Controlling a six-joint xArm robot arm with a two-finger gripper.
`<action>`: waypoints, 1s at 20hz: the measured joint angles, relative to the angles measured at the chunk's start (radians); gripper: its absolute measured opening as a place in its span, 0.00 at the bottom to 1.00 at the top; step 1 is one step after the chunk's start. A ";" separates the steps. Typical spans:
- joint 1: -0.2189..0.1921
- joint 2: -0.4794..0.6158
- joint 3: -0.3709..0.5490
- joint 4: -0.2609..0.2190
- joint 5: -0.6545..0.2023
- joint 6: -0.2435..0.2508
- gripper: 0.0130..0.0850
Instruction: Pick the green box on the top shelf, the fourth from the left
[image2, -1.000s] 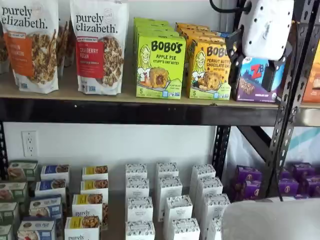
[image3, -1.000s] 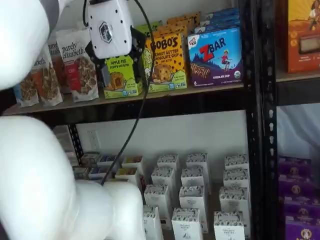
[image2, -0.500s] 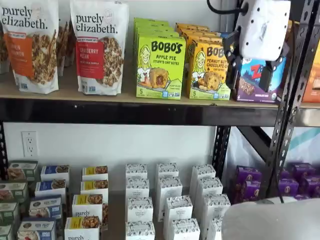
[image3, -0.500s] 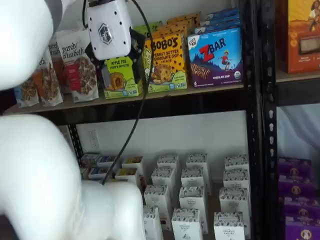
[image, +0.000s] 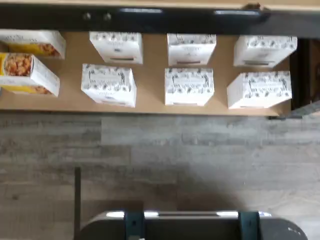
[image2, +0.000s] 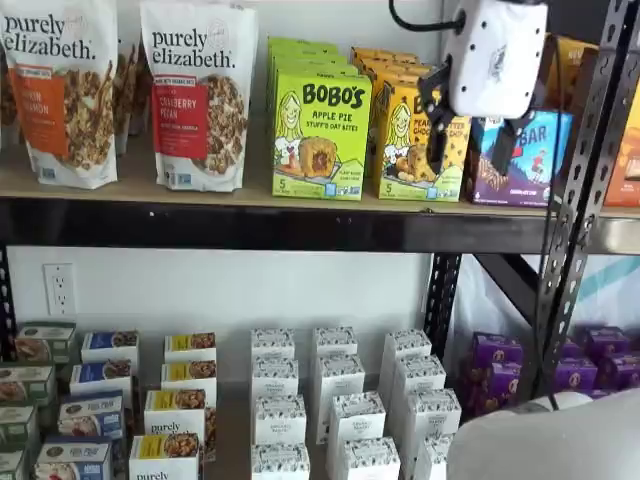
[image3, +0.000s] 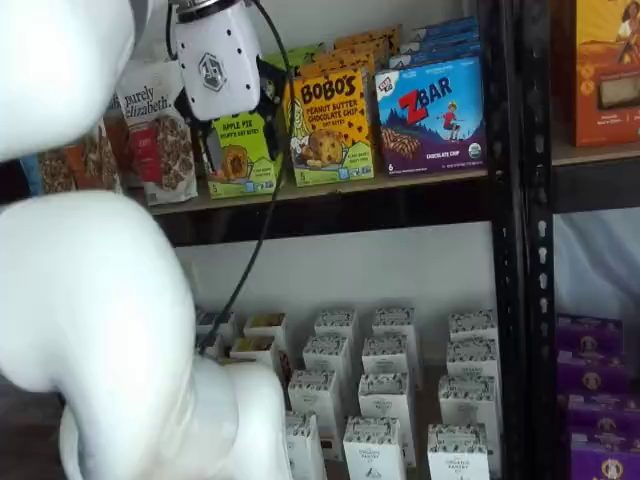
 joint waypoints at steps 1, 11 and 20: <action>0.002 0.008 0.002 0.001 -0.017 0.003 1.00; 0.040 0.127 -0.021 -0.023 -0.148 0.041 1.00; 0.064 0.226 -0.060 -0.033 -0.270 0.070 1.00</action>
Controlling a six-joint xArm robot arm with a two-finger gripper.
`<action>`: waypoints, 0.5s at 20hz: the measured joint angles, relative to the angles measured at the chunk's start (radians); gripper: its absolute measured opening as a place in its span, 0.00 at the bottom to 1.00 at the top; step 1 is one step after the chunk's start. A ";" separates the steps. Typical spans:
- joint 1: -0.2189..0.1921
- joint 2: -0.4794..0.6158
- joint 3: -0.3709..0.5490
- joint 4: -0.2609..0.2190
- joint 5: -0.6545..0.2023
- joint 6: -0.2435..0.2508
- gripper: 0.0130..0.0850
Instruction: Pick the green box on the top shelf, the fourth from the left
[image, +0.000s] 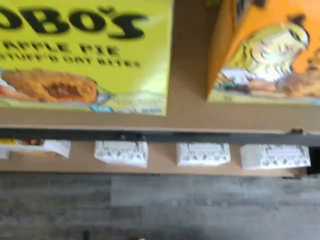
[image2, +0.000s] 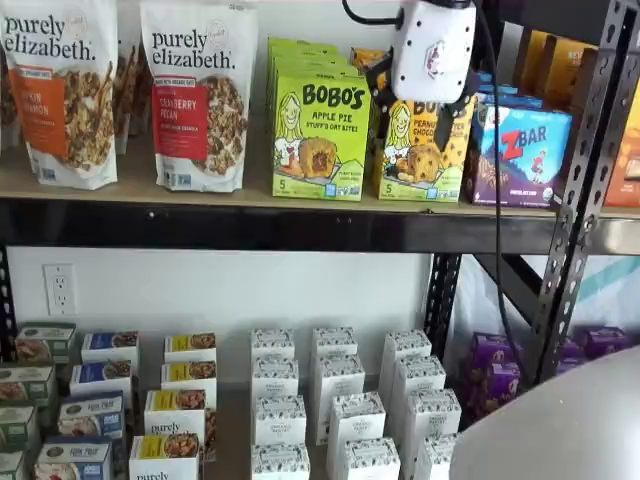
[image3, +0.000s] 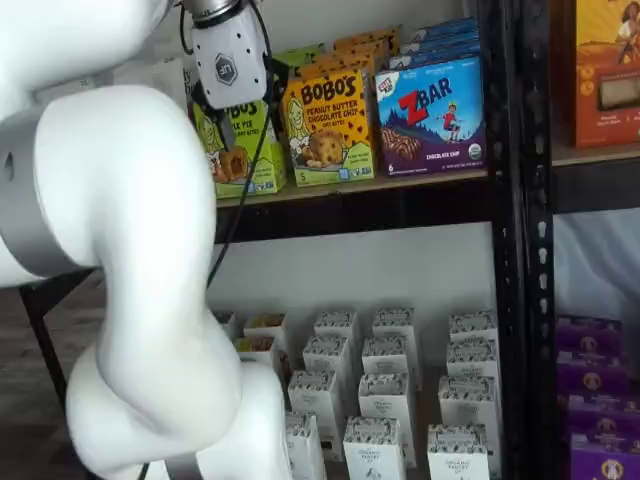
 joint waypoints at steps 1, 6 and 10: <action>0.002 0.005 0.000 0.002 -0.019 0.003 1.00; 0.027 0.044 -0.027 -0.024 -0.056 0.029 1.00; 0.037 0.067 -0.046 -0.036 -0.077 0.041 1.00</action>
